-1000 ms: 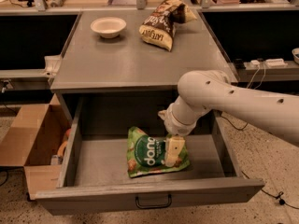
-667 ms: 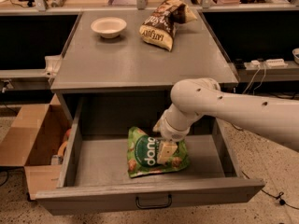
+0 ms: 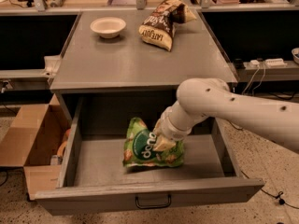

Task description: Pick green rice chip bag from top drawer and place on counter

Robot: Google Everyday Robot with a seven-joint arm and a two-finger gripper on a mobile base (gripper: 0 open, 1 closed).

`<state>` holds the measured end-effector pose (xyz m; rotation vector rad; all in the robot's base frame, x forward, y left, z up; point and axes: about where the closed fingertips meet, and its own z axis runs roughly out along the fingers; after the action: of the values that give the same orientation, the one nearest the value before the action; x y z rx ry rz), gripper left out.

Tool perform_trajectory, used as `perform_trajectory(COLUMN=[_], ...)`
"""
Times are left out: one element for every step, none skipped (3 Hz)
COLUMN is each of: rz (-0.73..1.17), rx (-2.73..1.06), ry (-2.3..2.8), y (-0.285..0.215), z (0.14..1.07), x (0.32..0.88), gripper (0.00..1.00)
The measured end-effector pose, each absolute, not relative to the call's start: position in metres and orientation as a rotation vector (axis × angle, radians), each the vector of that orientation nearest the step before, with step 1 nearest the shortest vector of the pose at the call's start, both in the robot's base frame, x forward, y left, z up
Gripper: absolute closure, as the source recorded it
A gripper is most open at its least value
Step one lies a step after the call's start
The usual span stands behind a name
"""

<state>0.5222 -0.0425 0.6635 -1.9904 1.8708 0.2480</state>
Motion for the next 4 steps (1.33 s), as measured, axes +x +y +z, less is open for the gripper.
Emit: perform_trajectory(rz=[0.187,0.079,0.083,0.057], rx=[-1.856,-1.718,-1.726,-1.662], ry=[1.775,1.716,1.714,1.711], y=[-0.057,-0.094,-0.09,-0.094], z=[0.72,0.778,0.776,0.801], x=[0.52,0.519,0.519,0.533], gripper=[0.96,1.0,1.0,1.0])
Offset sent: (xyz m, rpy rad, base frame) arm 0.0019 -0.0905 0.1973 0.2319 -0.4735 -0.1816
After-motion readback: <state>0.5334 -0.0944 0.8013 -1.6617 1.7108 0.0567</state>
